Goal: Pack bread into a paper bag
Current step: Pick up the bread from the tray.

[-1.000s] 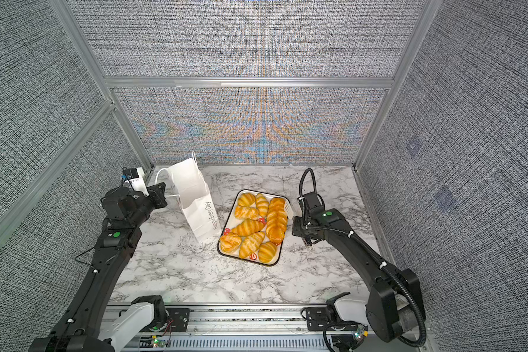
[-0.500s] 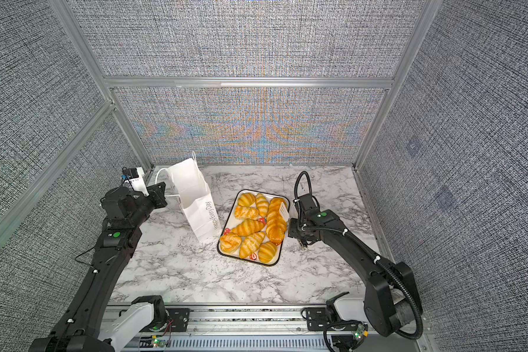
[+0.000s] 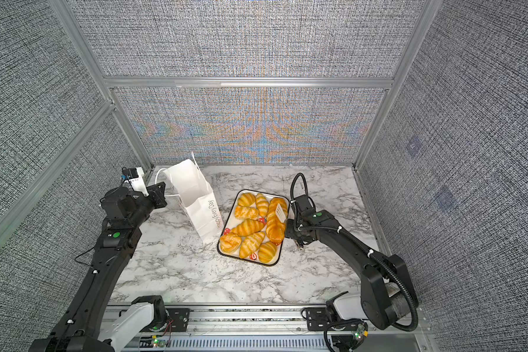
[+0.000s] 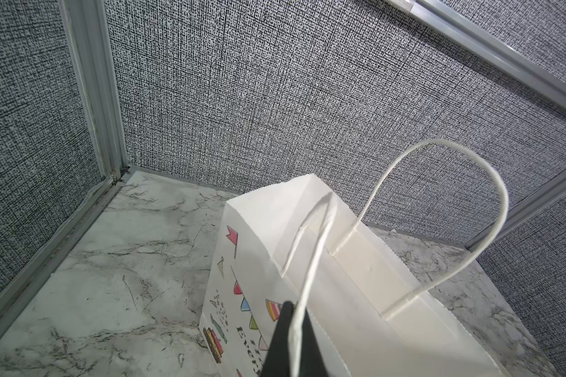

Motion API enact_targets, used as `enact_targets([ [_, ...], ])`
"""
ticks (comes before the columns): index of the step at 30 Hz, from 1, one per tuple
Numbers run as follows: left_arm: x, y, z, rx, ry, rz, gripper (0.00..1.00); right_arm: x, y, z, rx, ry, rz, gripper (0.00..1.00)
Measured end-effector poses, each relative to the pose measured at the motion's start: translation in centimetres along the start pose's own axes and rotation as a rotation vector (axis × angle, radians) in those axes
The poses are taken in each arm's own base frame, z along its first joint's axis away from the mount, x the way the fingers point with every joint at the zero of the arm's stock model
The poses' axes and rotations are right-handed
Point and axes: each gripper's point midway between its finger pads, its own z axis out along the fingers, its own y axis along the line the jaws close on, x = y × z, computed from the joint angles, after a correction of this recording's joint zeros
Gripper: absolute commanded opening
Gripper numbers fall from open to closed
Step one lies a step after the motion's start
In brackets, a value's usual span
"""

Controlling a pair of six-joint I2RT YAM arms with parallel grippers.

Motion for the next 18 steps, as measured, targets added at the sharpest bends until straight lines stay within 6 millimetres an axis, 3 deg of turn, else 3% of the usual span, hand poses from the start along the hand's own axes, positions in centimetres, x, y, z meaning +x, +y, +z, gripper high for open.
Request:
enact_targets([
  [18, 0.00, 0.01, 0.00, 0.000, 0.000, 0.006, 0.00, -0.09, 0.28, 0.61, 0.001, 0.000, 0.003, 0.50],
])
